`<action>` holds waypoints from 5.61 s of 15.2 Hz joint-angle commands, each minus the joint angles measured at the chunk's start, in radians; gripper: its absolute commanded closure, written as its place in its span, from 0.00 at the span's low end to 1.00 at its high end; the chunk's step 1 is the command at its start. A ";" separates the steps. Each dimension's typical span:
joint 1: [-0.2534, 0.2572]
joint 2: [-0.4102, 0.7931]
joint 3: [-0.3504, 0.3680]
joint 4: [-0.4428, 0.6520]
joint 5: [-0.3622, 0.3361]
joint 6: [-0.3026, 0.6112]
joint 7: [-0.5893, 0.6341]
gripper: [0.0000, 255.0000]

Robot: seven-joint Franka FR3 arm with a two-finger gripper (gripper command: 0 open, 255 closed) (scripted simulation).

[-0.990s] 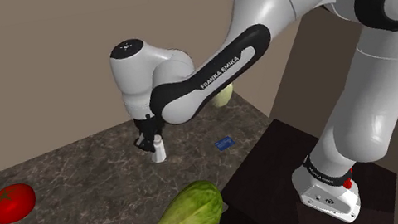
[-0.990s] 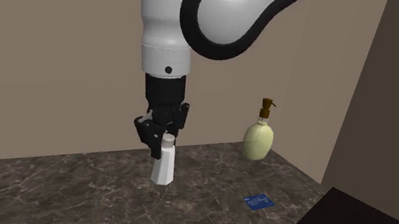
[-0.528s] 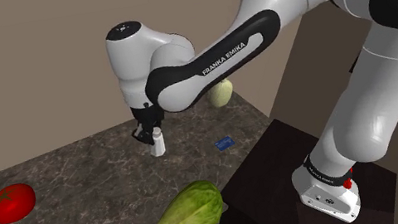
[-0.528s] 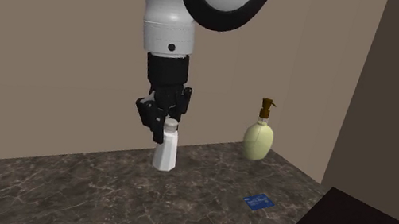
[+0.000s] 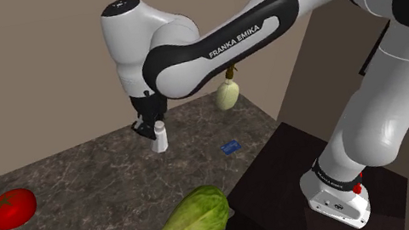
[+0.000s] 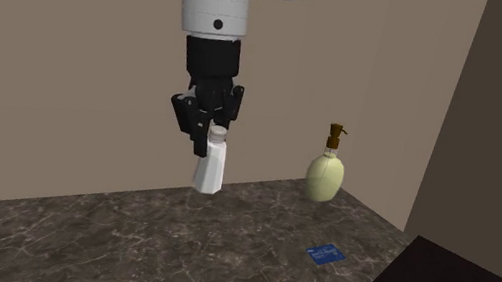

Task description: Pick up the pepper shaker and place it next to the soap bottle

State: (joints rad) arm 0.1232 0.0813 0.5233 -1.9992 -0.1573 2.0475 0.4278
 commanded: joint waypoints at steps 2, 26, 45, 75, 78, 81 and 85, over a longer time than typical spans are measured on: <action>-0.002 -0.017 0.000 0.027 0.013 -0.041 -0.012 1.00; -0.050 -0.196 -0.052 0.105 0.108 -0.263 -0.167 1.00; -0.180 -0.593 -0.395 -0.294 0.127 -0.222 -0.656 1.00; -0.349 -0.582 -0.767 -0.445 -0.040 -0.018 -1.084 1.00; -0.351 -0.571 -0.772 -0.477 -0.044 0.025 -1.081 1.00; -0.352 -0.557 -0.777 -0.508 -0.048 0.069 -1.079 1.00; -0.353 -0.536 -0.784 -0.546 -0.053 0.129 -1.075 1.00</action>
State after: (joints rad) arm -0.2287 -0.4585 -0.2572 -2.5340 -0.2076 2.1596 -0.6467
